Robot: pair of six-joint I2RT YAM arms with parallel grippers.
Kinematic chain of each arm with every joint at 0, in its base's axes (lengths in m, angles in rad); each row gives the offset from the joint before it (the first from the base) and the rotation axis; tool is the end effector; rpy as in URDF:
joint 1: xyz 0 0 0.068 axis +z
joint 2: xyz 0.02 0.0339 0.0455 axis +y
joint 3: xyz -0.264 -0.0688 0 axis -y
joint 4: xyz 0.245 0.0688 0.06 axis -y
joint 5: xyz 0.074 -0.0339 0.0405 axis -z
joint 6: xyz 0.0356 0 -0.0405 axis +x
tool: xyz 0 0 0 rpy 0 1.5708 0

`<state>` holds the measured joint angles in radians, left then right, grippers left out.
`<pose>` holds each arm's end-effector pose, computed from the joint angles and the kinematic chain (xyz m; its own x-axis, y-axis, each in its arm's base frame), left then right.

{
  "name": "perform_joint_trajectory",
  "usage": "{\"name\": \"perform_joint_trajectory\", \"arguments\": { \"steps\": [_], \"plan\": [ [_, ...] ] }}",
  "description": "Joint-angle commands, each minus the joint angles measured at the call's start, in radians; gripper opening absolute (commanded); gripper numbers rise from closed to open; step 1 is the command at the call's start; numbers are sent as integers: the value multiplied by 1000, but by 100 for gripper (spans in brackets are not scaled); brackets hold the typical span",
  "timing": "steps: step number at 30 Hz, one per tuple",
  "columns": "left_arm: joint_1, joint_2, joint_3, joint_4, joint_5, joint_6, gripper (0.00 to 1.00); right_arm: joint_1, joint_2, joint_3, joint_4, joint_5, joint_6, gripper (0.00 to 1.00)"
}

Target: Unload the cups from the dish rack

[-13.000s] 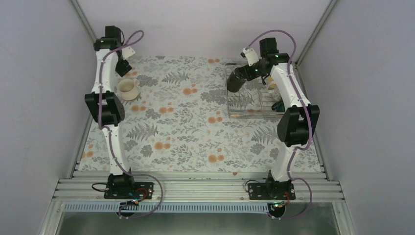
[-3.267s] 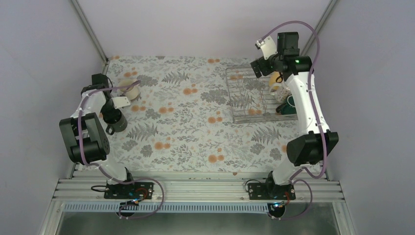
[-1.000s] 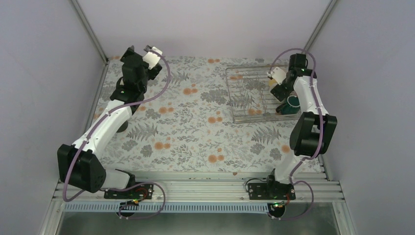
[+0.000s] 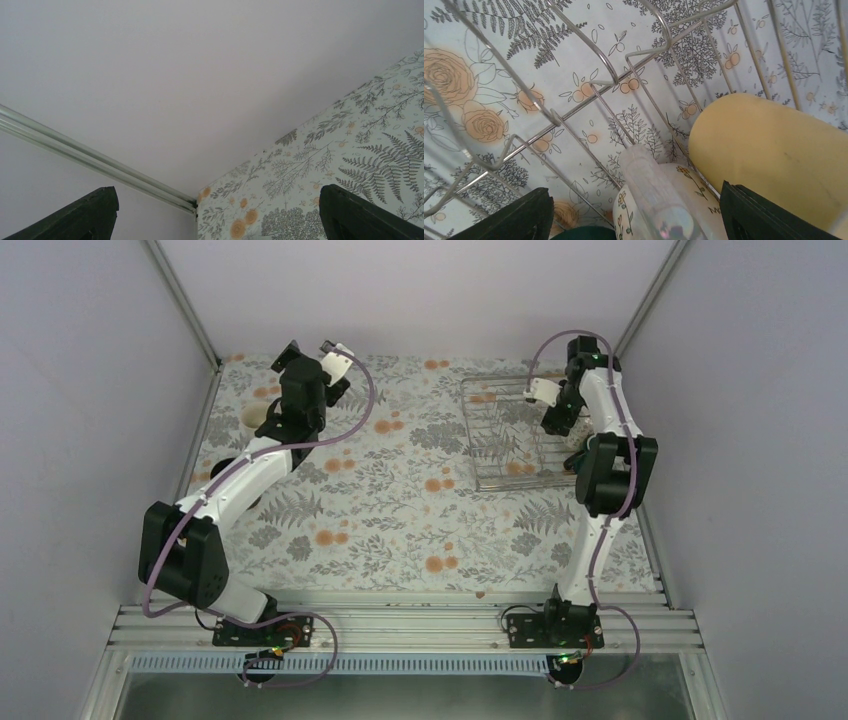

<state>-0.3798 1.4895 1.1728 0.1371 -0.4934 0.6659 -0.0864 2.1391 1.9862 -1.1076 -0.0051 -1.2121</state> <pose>0.3348 -0.1155 0.3385 -0.1961 0.6641 -0.7214 0.0189 0.7382 0.6744 0.4452 -0.0384 0.2536 -0.4124 -0.9041 -0.1117 -0.8586 0.4267 -0.2842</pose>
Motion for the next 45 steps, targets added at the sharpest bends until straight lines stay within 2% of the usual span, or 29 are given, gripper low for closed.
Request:
{"name": "perform_joint_trajectory", "arguments": {
  "steps": [1, 10, 13, 15, 19, 23, 25, 27, 31, 39, 45],
  "plan": [
    [-7, 3, 10, 22, 3, -3, 100, -8, 36, 22, 33, 26, -28, 86],
    [-5, 15, -8, 21, 23, -31, 100, -18, 93, 53, 73, 61, -54, 86],
    [-5, 25, 6, 13, 24, -32, 100, -19, 133, 95, 33, 98, -40, 85],
    [-5, 34, 12, 9, 25, -30, 100, -26, 166, 142, -2, 116, -23, 80],
    [-5, 37, 14, 6, 46, -29, 100, -46, 202, 224, -103, 87, -23, 78],
    [-5, 50, 18, -1, 59, -38, 100, -56, 178, 154, -59, 114, -42, 75],
    [-6, 59, 28, -13, 61, -47, 100, -59, 170, 130, -17, 139, -55, 64],
    [-6, 65, 36, -22, 64, -53, 100, -61, 166, 124, 25, 156, -62, 45],
    [-7, 67, 47, -27, 64, -49, 100, -61, 162, 142, 24, 170, -83, 40],
    [-7, 57, 47, -37, 62, -54, 100, -60, 162, 177, 49, 193, -87, 15],
    [-9, 38, 28, -24, 75, -47, 100, -60, 143, 231, 28, 131, -55, 6]
  ]
}}
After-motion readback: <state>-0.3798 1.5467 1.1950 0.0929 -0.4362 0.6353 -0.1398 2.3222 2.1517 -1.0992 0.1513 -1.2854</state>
